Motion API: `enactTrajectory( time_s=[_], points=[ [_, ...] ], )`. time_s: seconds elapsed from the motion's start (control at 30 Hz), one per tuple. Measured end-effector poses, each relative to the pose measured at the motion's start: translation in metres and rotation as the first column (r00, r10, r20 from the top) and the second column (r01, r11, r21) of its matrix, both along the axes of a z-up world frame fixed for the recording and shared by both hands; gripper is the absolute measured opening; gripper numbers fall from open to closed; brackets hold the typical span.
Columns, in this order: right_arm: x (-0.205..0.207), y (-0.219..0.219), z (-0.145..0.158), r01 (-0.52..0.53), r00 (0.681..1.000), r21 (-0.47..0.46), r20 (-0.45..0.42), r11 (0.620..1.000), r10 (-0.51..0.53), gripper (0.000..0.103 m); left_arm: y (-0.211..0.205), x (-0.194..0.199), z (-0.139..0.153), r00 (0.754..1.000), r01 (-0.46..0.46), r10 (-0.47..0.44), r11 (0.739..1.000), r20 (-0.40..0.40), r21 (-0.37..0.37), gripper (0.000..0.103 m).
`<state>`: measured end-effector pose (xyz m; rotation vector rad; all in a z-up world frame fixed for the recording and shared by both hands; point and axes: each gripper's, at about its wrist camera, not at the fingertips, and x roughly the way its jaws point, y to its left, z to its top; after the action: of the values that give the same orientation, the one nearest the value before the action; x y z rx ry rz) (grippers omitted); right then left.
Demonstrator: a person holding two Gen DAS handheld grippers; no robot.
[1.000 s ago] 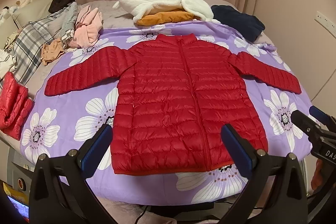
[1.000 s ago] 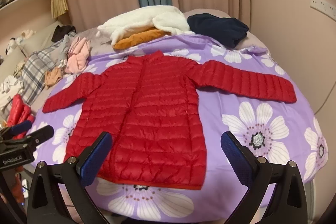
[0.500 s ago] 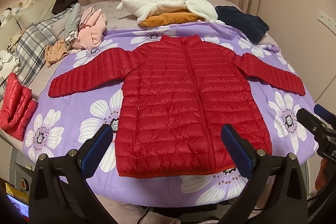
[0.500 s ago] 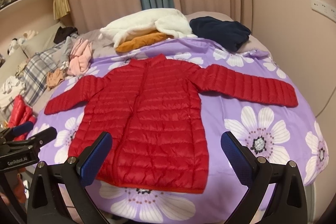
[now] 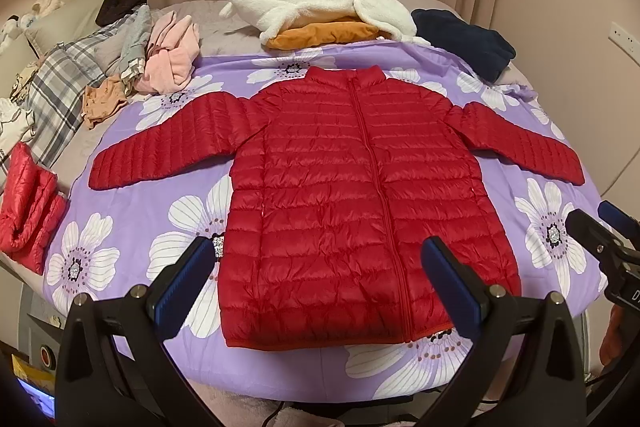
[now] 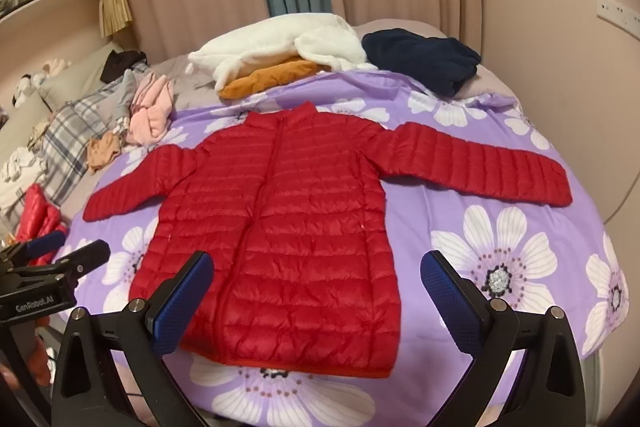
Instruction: Fold large clothes
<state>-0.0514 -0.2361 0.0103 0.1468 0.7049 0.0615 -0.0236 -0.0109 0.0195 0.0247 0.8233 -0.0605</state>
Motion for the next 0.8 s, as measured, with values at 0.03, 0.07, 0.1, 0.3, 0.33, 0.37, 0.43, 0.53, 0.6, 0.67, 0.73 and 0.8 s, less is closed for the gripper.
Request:
enactTrajectory(
  time_s=[0.03, 0.07, 0.1, 0.3, 0.33, 0.37, 0.43, 0.53, 0.6, 0.67, 0.73, 0.8],
  points=[
    [0.001, 0.0, 0.0, -0.001, 1.0, 0.003, -0.001, 1.0, 0.001, 0.102, 0.0, 0.001, 0.0, 1.0, 0.0, 0.0, 1.0, 0.0, 0.001, 0.103],
    [0.002, 0.0, 0.0, -0.001, 1.0, 0.004, -0.002, 1.0, 0.001, 0.102, 0.0, 0.001, 0.0, 1.0, 0.0, 0.0, 1.0, 0.0, 0.001, 0.103],
    [0.002, 0.0, 0.0, -0.002, 1.0, 0.004, -0.002, 1.0, 0.002, 0.102, 0.0, 0.003, 0.0, 1.0, 0.0, 0.0, 1.0, -0.001, 0.001, 0.103],
    [0.004, 0.0, 0.0, -0.003, 1.0, 0.005, -0.001, 1.0, 0.003, 0.102, 0.0, 0.001, 0.0, 1.0, 0.0, 0.0, 1.0, 0.001, 0.0, 0.103],
    [0.004, 0.0, 0.0, -0.004, 1.0, 0.006, 0.0, 1.0, 0.004, 0.102, 0.0, 0.003, 0.0, 1.0, -0.001, 0.001, 1.0, 0.002, 0.001, 0.103],
    [0.006, -0.001, 0.0, -0.005, 1.0, 0.006, -0.001, 1.0, 0.005, 0.102, 0.0, 0.004, 0.001, 1.0, -0.002, 0.002, 1.0, 0.002, 0.003, 0.103],
    [0.006, -0.001, 0.0, -0.005, 1.0, 0.006, -0.001, 1.0, 0.005, 0.102, 0.0, 0.007, 0.001, 1.0, -0.002, 0.002, 1.0, 0.001, 0.003, 0.103],
    [0.007, -0.001, 0.0, -0.005, 1.0, 0.008, -0.001, 1.0, 0.005, 0.102, -0.001, 0.009, 0.001, 1.0, 0.0, 0.0, 1.0, -0.001, 0.007, 0.103],
    [0.007, -0.001, 0.0, -0.005, 1.0, 0.008, -0.001, 1.0, 0.005, 0.102, -0.001, 0.011, 0.0, 1.0, 0.0, 0.0, 1.0, -0.003, 0.012, 0.103],
    [0.008, -0.001, -0.001, -0.006, 1.0, 0.008, -0.002, 1.0, 0.006, 0.102, -0.002, 0.011, -0.001, 1.0, 0.0, 0.0, 1.0, -0.004, 0.015, 0.103],
    [0.007, -0.002, -0.001, -0.007, 1.0, 0.008, -0.002, 1.0, 0.007, 0.102, -0.002, 0.011, -0.001, 1.0, 0.0, 0.0, 1.0, -0.004, 0.014, 0.103],
    [0.007, -0.002, -0.001, -0.007, 1.0, 0.007, -0.002, 1.0, 0.007, 0.102, -0.002, 0.011, -0.001, 1.0, 0.0, 0.001, 1.0, -0.004, 0.016, 0.103]
  ],
)
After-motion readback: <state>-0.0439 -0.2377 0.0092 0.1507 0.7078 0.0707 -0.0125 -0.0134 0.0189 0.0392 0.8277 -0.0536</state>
